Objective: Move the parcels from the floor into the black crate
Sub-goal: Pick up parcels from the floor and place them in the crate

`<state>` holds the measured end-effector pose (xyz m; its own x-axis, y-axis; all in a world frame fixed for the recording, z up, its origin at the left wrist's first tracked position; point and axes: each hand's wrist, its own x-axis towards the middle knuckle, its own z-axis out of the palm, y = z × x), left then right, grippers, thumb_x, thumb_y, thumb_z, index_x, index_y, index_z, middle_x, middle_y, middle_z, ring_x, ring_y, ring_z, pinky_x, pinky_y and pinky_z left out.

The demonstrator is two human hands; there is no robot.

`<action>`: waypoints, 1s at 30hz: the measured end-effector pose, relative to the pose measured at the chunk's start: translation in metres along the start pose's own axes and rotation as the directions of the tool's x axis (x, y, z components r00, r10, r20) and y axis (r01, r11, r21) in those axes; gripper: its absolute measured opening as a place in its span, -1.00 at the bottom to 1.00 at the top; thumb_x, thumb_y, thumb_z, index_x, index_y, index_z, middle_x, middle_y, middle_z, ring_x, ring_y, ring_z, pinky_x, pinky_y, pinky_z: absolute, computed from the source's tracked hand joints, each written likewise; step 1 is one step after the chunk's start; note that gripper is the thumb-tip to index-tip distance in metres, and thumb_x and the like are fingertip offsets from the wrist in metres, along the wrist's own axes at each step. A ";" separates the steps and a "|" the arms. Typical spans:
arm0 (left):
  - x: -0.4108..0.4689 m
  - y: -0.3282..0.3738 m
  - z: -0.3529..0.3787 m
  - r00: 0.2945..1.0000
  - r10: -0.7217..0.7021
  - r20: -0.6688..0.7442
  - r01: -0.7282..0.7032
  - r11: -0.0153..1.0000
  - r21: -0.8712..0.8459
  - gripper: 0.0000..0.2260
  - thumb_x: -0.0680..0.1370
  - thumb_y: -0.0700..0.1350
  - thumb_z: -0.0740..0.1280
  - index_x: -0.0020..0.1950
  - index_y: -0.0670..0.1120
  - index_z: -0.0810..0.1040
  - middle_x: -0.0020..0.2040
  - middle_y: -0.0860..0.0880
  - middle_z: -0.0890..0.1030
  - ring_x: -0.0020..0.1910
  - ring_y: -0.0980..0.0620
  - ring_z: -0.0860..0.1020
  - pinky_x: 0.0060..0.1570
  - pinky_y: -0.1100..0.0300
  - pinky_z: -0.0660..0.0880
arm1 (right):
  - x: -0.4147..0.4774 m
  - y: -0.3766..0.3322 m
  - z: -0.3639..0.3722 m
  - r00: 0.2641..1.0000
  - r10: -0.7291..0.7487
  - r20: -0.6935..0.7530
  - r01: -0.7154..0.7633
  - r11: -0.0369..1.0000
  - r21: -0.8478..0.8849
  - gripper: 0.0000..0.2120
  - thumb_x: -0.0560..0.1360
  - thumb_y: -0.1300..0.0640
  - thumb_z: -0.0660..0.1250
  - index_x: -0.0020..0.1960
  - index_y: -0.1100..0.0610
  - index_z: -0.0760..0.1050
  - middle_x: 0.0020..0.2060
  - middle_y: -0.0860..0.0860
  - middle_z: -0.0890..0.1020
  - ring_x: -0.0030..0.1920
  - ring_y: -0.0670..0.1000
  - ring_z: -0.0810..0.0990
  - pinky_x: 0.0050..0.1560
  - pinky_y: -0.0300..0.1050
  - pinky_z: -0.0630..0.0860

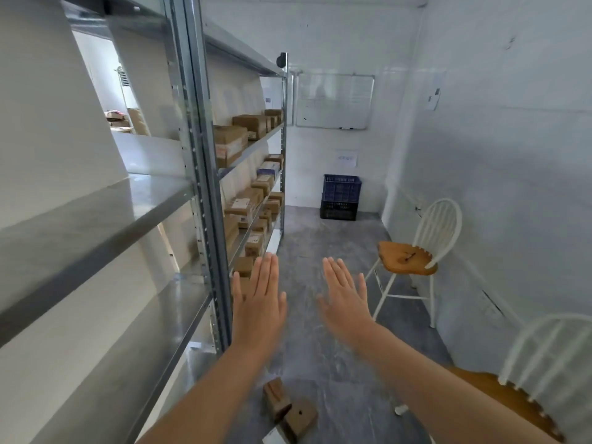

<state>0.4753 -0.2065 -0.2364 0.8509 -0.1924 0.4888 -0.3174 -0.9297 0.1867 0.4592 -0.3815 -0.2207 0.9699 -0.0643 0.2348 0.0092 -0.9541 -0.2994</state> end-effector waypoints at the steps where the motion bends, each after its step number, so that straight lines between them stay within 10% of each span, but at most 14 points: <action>1: 0.005 0.004 0.007 1.000 0.014 0.000 -0.014 1.000 -0.011 -0.41 0.69 0.04 -0.04 0.59 -0.04 -0.31 0.61 0.03 -0.28 0.55 0.06 -0.33 0.51 -0.11 -0.33 | 0.005 0.007 0.002 1.000 0.002 -0.001 -0.002 1.000 -0.009 -0.34 0.64 -0.02 0.04 0.60 0.04 -0.24 0.60 -0.10 -0.16 0.55 -0.12 -0.31 0.50 0.11 -0.37; 12: 0.067 0.053 0.064 0.996 0.065 0.058 -0.067 0.997 0.041 -0.41 0.69 0.05 -0.01 0.60 -0.05 -0.27 0.61 0.02 -0.22 0.57 0.05 -0.26 0.51 -0.11 -0.29 | 0.067 0.076 0.008 1.000 0.027 0.012 -0.027 0.999 0.025 -0.34 0.65 0.04 0.05 0.60 0.06 -0.25 0.60 -0.08 -0.17 0.56 -0.09 -0.30 0.48 0.12 -0.36; 30: 0.088 0.111 0.184 0.944 -0.275 0.182 0.264 0.961 0.082 -0.42 0.68 0.05 0.01 0.62 -0.06 -0.16 0.63 0.03 -0.14 0.60 0.06 -0.17 0.54 -0.22 -0.14 | 0.133 0.190 0.085 0.965 -0.074 0.250 0.039 0.989 0.143 -0.34 0.62 0.09 0.09 0.61 0.06 -0.16 0.60 -0.08 -0.08 0.57 -0.10 -0.21 0.51 0.16 -0.29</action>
<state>0.5919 -0.3839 -0.3293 0.9669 0.0167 0.2547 -0.0461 -0.9700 0.2387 0.6108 -0.5467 -0.3245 0.9965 0.0822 0.0175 0.0820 -0.9040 -0.4196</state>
